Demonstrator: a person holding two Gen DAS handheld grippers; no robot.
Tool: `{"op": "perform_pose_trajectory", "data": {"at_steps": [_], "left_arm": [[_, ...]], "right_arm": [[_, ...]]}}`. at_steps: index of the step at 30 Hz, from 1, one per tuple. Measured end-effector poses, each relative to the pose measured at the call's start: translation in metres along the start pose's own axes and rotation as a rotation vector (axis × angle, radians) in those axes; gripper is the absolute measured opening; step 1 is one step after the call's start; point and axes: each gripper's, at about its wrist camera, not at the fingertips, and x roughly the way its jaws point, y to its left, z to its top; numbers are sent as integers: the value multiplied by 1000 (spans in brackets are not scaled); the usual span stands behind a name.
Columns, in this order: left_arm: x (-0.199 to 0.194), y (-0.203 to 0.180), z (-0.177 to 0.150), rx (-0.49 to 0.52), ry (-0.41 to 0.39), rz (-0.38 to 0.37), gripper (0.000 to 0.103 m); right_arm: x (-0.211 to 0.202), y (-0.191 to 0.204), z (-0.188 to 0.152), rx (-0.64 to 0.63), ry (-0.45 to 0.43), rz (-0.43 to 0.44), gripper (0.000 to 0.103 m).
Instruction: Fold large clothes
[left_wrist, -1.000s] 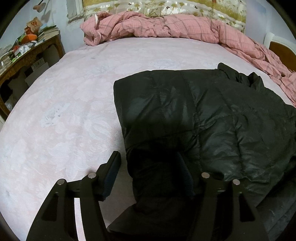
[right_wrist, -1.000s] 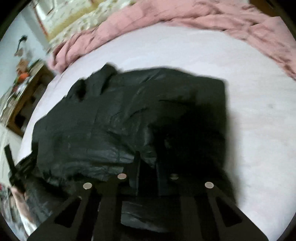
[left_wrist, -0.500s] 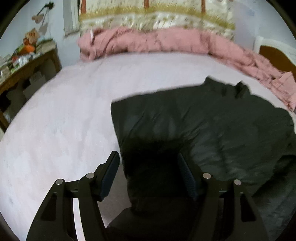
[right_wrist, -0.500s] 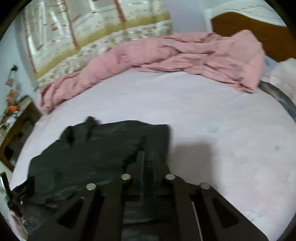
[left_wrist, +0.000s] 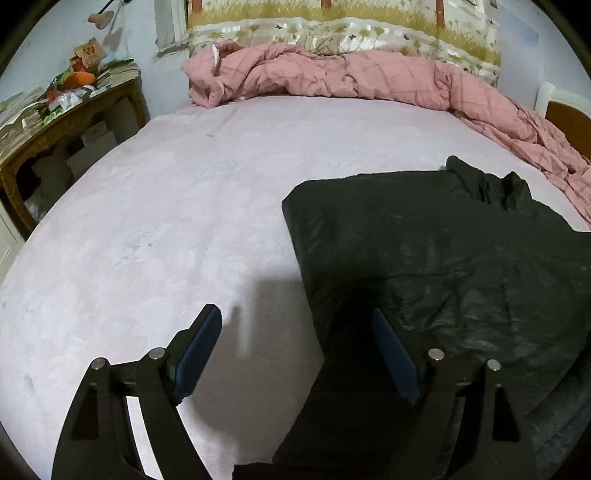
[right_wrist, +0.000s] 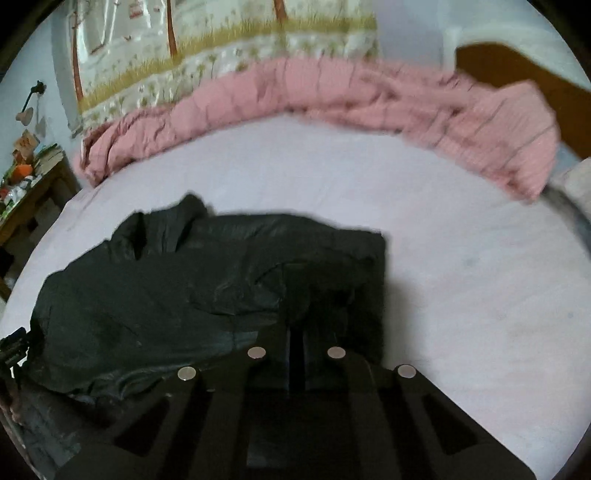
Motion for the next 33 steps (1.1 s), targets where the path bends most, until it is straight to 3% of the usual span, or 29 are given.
{"op": "perform_pose_trajectory", "data": {"at_steps": [4,7,10,11,12,15,18,21,23,25,33], "left_arm": [[12,-8,-2,32,45,28,82],[16,-10,-2,36,57,29,82],[2,-14,-1,45,-20,38,78],[-10,-16,0,50,-68,31,78],[-23,-18,1,51,-117,10,78],[-63,-27,1,46,-248,-53,79],[-97,-36,-1,56,-380,-58,82],[-127,-41,-6,18,-544,-34,95],[-145,-45,-14,28,-646,-32,103],[-156,-49,-16,48,-701,-9,103],[-160,-52,-17,44,-694,-31,103]], "right_arm": [[-2,-3,-4,-7,53,-25,5],[27,-6,-8,-5,128,-62,5],[38,-6,-12,-12,154,-73,9],[31,-3,-11,-21,133,-85,13],[23,0,-11,-29,106,-94,23],[-15,8,-9,-54,-29,-91,66],[-51,16,-13,-92,-147,-22,73],[-76,24,-19,-114,-224,-17,89],[-91,29,-23,-121,-283,-7,89],[-103,33,-26,-117,-315,2,89],[-120,45,-29,-122,-366,-13,92]]}}
